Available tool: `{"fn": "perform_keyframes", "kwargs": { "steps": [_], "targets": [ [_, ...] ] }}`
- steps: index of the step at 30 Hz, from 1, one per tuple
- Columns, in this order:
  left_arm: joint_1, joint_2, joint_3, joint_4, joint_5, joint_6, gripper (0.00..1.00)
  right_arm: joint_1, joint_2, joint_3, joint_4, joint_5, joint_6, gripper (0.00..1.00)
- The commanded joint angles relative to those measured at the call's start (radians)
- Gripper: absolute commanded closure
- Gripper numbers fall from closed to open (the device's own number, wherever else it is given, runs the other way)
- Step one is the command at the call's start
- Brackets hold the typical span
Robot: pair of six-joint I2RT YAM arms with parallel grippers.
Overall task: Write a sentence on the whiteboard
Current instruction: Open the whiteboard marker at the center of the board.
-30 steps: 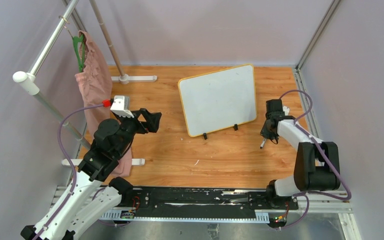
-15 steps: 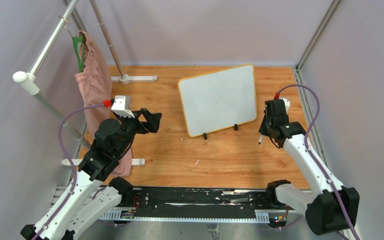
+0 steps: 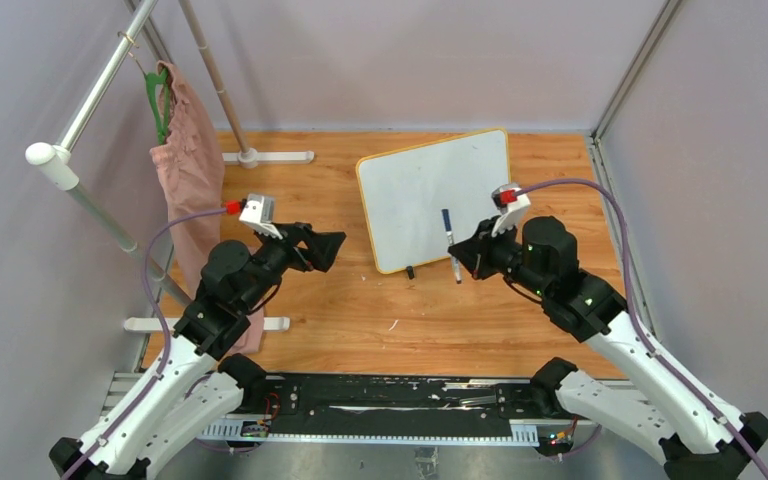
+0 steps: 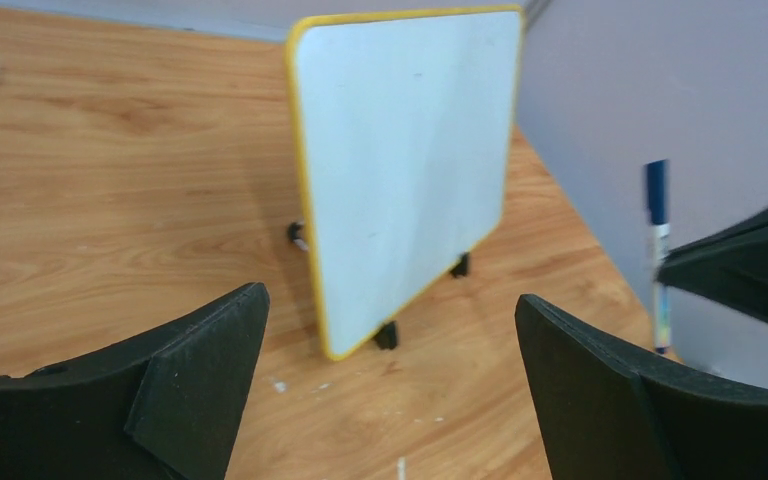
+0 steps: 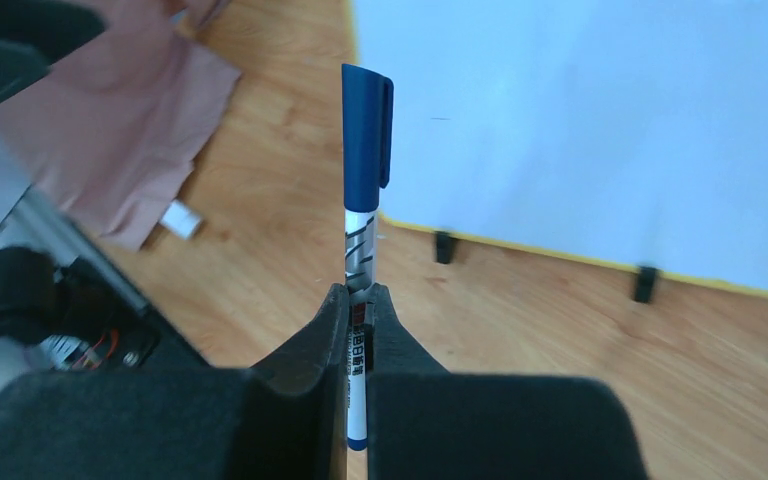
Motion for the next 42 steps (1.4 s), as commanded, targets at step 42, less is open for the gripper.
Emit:
{"fn": "perform_keyframes", "kwargs": {
  "steps": [42],
  "targets": [
    [-0.007, 0.26, 0.086, 0.516, 0.633, -0.399, 0.35, 0.362, 0.196, 0.107, 0.393, -0.148, -0.074, 1.0]
  ]
}}
